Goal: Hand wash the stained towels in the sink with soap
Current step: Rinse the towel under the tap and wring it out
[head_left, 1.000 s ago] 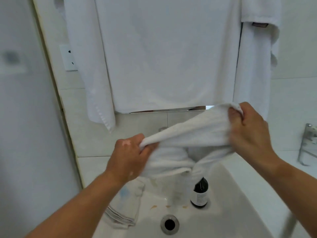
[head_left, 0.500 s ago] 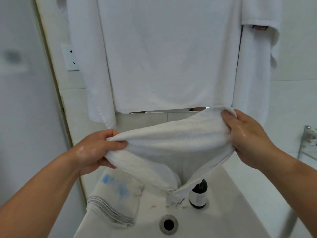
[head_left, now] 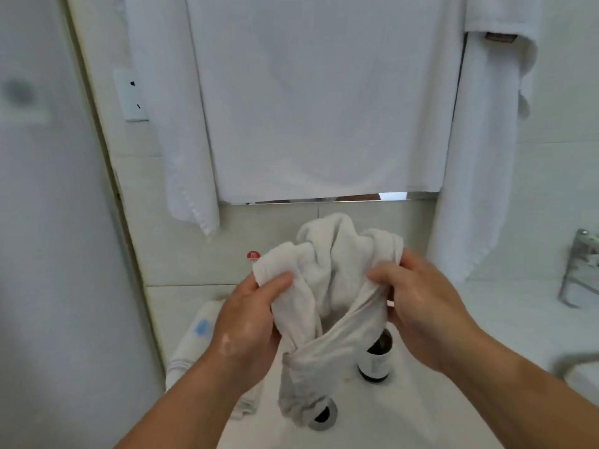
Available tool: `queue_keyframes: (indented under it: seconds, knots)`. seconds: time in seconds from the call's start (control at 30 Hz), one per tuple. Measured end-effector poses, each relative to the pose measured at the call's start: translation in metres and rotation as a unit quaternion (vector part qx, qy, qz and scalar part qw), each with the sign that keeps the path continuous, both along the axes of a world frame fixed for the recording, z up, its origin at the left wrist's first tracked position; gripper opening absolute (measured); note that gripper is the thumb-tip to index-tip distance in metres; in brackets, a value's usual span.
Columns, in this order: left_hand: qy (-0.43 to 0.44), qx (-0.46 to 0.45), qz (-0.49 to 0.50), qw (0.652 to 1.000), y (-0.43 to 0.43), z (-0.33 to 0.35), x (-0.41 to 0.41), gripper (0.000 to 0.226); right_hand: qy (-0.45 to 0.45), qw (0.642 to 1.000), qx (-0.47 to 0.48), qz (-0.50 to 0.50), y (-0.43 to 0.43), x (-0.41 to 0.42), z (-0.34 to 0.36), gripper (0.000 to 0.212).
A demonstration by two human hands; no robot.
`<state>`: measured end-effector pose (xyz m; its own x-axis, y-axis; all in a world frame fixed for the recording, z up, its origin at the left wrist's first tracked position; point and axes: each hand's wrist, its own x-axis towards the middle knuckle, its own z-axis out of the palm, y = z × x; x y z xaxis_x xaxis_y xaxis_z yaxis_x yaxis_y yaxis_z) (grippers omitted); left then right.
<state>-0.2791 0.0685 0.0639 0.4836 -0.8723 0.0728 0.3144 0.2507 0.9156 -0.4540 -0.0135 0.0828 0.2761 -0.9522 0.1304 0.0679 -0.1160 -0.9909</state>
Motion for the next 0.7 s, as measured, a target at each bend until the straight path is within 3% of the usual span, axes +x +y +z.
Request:
queue_keyframes:
  seconds: [0.1, 0.2, 0.3, 0.37, 0.47, 0.57, 0.63, 0.7]
  knots:
    - [0.019, -0.044, 0.005, 0.999, 0.000, 0.006, -0.004, 0.027, -0.071, 0.997, -0.009, 0.023, 0.001, -0.002, 0.004, 0.017]
    - [0.007, -0.030, 0.075, 0.997, -0.011, 0.002, -0.022, 0.024, -0.016, 0.994, -0.110, -0.014, 0.006, 0.013, -0.007, 0.029]
    - [-0.009, -0.033, 0.191, 0.981, -0.015, 0.006, -0.005, 0.027, -0.008, 0.981, -0.190, -0.030, -0.007, 0.000, -0.001, 0.027]
    - [-0.091, -0.035, 0.232, 0.968, -0.011, 0.004, 0.030, 0.029, -0.024, 0.981, -0.189, -0.023, -0.021, -0.029, 0.007, 0.023]
    - [-0.202, -0.004, 0.189, 0.961, 0.001, 0.001, 0.059, 0.027, 0.003, 0.983, -0.177, -0.053, -0.036, -0.063, 0.009, 0.020]
    - [-0.092, -0.005, 0.076, 0.993, 0.004, 0.011, 0.053, 0.024, 0.004, 0.992, -0.120, -0.041, -0.049, -0.066, 0.002, 0.017]
    - [-0.058, -0.013, 0.081, 0.995, -0.001, 0.016, 0.046, 0.025, -0.015, 0.998, -0.049, -0.024, -0.049, -0.058, 0.002, 0.016]
    - [-0.088, -0.027, 0.130, 0.987, -0.007, 0.019, 0.040, 0.021, -0.044, 0.998, -0.001, -0.041, -0.044, -0.049, 0.005, 0.017]
